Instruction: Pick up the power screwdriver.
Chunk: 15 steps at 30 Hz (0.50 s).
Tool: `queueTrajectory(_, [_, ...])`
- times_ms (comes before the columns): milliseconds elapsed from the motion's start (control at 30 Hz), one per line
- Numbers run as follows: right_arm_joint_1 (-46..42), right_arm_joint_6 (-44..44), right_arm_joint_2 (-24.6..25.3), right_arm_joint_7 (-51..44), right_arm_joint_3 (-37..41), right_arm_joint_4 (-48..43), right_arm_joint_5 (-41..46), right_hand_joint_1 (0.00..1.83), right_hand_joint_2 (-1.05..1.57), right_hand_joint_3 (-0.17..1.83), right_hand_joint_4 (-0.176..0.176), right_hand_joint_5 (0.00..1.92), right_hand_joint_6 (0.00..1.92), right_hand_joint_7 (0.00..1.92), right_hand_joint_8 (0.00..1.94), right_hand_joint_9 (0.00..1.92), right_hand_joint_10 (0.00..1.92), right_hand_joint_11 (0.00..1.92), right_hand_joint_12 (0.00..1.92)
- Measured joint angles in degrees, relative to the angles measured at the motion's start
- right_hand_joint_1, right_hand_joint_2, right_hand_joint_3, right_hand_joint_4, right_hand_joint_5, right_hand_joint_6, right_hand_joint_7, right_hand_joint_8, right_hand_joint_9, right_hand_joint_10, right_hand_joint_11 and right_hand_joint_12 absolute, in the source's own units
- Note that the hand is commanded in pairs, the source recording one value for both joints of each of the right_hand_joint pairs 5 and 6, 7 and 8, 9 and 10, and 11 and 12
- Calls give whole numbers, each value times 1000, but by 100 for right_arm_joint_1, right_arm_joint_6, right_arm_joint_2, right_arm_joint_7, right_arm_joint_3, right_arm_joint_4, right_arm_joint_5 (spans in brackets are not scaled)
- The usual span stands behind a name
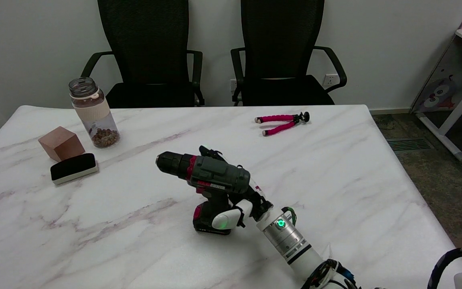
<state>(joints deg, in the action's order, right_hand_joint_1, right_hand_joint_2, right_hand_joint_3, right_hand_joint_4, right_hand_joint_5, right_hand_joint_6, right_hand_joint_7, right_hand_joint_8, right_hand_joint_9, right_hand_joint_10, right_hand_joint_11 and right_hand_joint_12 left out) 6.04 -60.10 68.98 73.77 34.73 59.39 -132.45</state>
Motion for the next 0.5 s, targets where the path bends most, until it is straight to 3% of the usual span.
queueTrajectory(500, [107, 77, 30, 96, -129, -10, 0, 916, -22, 452, -17, 122, 122, 122, 122, 563, 563, 493, 493])
